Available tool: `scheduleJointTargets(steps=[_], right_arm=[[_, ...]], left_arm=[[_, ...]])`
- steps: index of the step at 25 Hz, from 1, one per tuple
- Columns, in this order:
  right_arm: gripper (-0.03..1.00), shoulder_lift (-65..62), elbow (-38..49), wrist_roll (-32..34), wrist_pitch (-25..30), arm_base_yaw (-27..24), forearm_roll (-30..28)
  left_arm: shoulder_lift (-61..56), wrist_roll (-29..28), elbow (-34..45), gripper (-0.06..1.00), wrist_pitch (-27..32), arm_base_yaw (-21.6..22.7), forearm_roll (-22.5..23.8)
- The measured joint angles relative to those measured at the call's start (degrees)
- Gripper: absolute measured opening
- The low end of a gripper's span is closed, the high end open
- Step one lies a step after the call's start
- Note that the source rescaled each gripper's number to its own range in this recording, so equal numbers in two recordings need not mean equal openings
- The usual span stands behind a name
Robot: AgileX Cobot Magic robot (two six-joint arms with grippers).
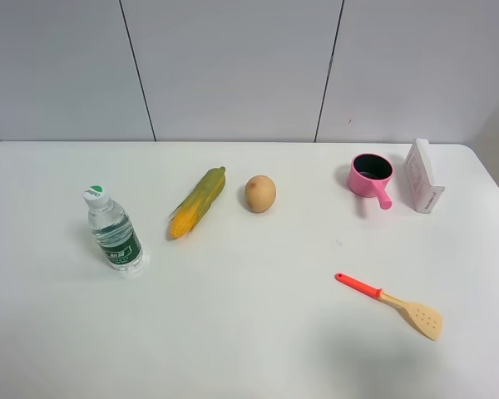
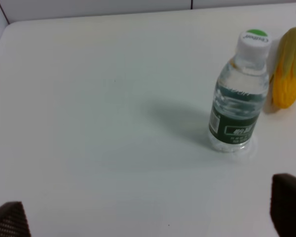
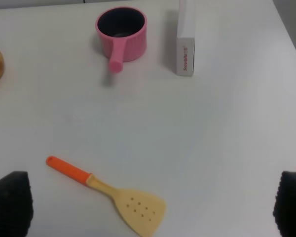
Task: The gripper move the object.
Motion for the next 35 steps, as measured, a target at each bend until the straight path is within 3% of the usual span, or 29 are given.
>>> scheduleJointTargets(steps=[35], right_arm=[[0.98, 0.0, 0.6, 0.0, -0.4, 0.0, -1.2]], left_arm=[[0.0, 0.0, 0.0, 1.00, 0.0, 0.0, 0.0]])
